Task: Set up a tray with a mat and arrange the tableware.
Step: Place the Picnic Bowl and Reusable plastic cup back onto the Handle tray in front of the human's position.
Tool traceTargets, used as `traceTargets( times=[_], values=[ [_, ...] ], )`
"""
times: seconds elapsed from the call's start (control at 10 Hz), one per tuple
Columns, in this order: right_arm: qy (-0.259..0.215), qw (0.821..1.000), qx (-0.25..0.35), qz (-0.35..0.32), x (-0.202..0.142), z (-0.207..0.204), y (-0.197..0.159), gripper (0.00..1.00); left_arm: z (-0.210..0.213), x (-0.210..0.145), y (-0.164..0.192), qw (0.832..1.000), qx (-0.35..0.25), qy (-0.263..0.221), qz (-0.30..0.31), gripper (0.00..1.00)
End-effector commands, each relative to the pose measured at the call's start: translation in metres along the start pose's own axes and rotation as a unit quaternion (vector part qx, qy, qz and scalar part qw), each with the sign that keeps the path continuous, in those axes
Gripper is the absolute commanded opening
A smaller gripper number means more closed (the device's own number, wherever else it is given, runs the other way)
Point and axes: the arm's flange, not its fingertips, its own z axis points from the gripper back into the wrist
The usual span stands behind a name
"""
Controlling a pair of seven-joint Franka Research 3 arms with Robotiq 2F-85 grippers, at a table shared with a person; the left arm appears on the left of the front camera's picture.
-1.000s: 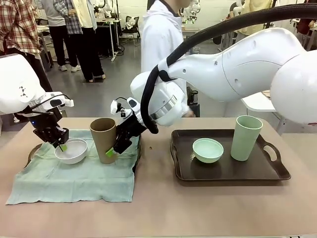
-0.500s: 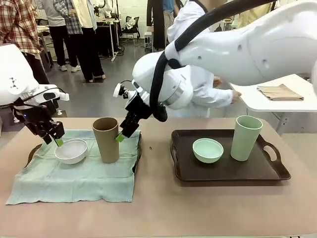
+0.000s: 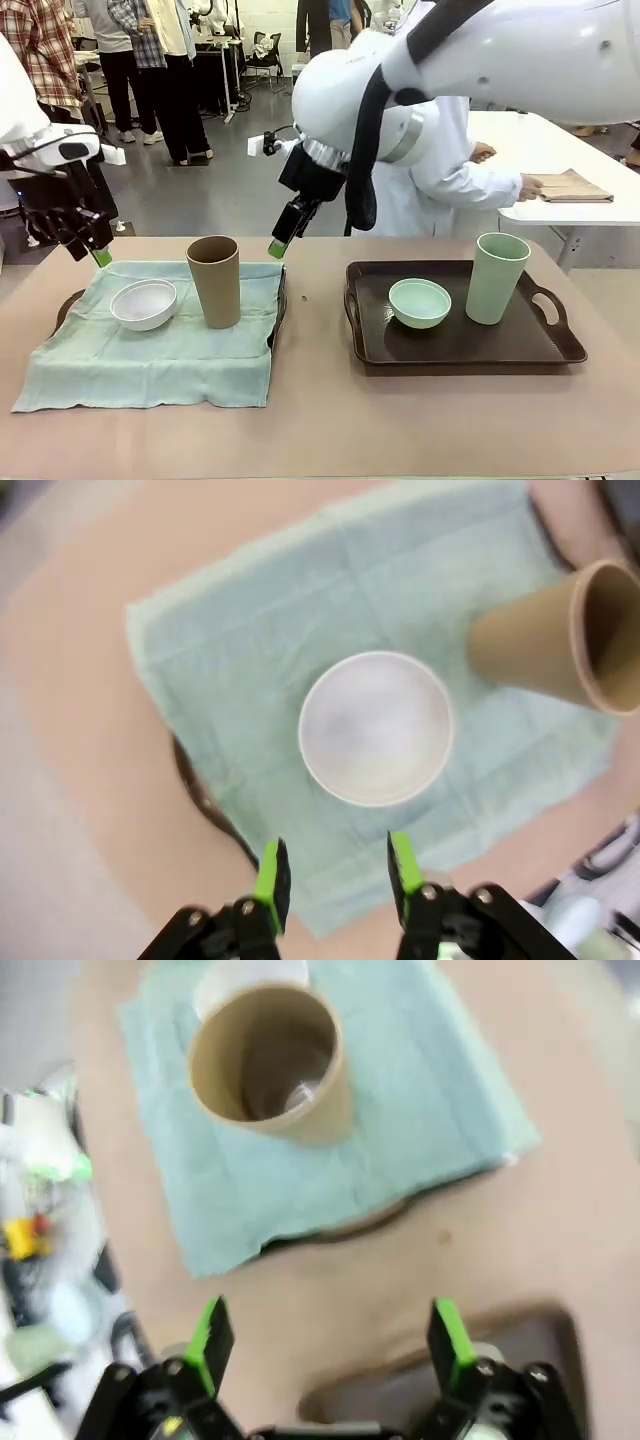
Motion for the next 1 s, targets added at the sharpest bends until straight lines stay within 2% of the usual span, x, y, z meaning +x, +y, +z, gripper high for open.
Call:
traceTargets(
  times=[0.0, 0.2, 0.3, 0.5, 0.6, 0.9],
  values=[
    [0.061, 0.994, -0.019, -0.089, 0.006, 0.030, 0.015, 1.00, 0.017, 0.005, -0.017, 1.000, 0.022, 0.005, -0.010, 0.54],
    [0.092, 0.978, -0.077, -0.170, 0.008, 0.062, 0.032, 1.00, 0.042, 0.010, -0.033, 0.999, 0.037, 0.005, -0.011, 0.54],
    [0.096, 0.973, -0.098, -0.186, 0.012, 0.074, 0.041, 1.00, 0.056, 0.013, -0.040, 0.999, 0.050, 0.014, 0.002, 0.54],
    [0.136, 0.959, -0.143, -0.203, 0.016, 0.099, 0.062, 1.00, 0.079, 0.010, -0.044, 0.996, 0.086, 0.019, 0.028, 0.54],
    [0.093, 0.974, -0.101, -0.181, 0.003, 0.083, 0.044, 1.00, 0.057, 0.012, -0.040, 0.999, 0.043, 0.000, -0.003, 0.54],
    [0.093, 0.974, -0.101, -0.181, 0.003, 0.083, 0.044, 1.00, 0.057, 0.012, -0.040, 0.999, 0.043, 0.000, -0.003, 0.54]
  ],
)
